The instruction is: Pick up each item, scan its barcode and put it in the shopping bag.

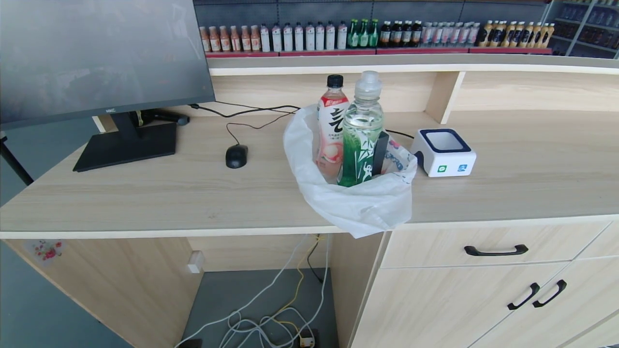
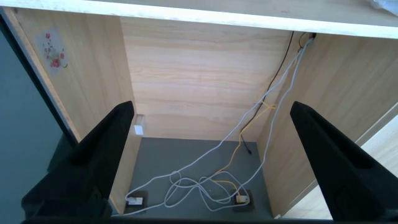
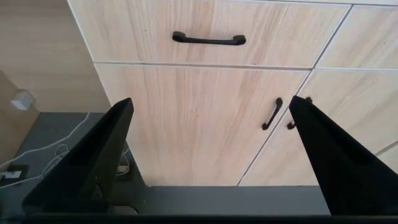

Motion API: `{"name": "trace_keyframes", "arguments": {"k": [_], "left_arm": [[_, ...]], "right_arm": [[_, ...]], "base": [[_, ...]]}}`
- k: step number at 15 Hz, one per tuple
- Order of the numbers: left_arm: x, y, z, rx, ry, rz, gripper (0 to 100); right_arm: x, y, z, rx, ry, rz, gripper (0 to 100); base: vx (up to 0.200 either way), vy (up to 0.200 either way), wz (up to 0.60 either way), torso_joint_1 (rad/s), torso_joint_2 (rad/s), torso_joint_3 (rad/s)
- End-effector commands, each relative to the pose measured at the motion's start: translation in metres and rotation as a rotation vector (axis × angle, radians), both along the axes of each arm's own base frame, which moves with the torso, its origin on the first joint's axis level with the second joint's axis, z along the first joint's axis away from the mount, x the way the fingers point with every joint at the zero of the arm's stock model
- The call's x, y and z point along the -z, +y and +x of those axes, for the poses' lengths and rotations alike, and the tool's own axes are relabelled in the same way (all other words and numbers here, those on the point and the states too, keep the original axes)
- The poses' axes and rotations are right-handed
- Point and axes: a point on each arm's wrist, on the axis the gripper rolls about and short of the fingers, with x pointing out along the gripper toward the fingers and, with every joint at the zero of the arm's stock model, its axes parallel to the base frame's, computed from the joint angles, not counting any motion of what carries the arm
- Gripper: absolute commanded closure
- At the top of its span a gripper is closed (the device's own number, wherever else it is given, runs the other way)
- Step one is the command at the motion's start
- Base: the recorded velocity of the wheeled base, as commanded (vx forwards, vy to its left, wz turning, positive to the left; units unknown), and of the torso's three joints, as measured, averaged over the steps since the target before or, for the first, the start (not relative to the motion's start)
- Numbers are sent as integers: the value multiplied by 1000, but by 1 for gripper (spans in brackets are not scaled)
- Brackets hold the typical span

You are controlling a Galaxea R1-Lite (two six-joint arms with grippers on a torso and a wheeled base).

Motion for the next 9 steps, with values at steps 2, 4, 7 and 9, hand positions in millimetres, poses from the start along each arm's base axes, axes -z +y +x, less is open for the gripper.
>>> {"name": "trace_keyframes", "arguments": {"k": [2, 4, 7, 9], "left_arm": [[0, 0, 0, 0, 0, 0, 0], [0, 0, 0, 0, 0, 0, 0], [0, 0, 0, 0, 0, 0, 0], [0, 0, 0, 1, 0, 1, 0]], "right_arm": [[7, 1, -2, -36, -42, -4, 0], [7, 1, -3, -59, -8, 4, 0], [7, 2, -3, -111, -12, 22, 0], [8, 2, -3, -107, -12, 25, 0]], "base": [[0, 0, 0, 0, 0, 0], [0, 0, 0, 0, 0, 0], [0, 0, 0, 0, 0, 0], [0, 0, 0, 0, 0, 0]]}}
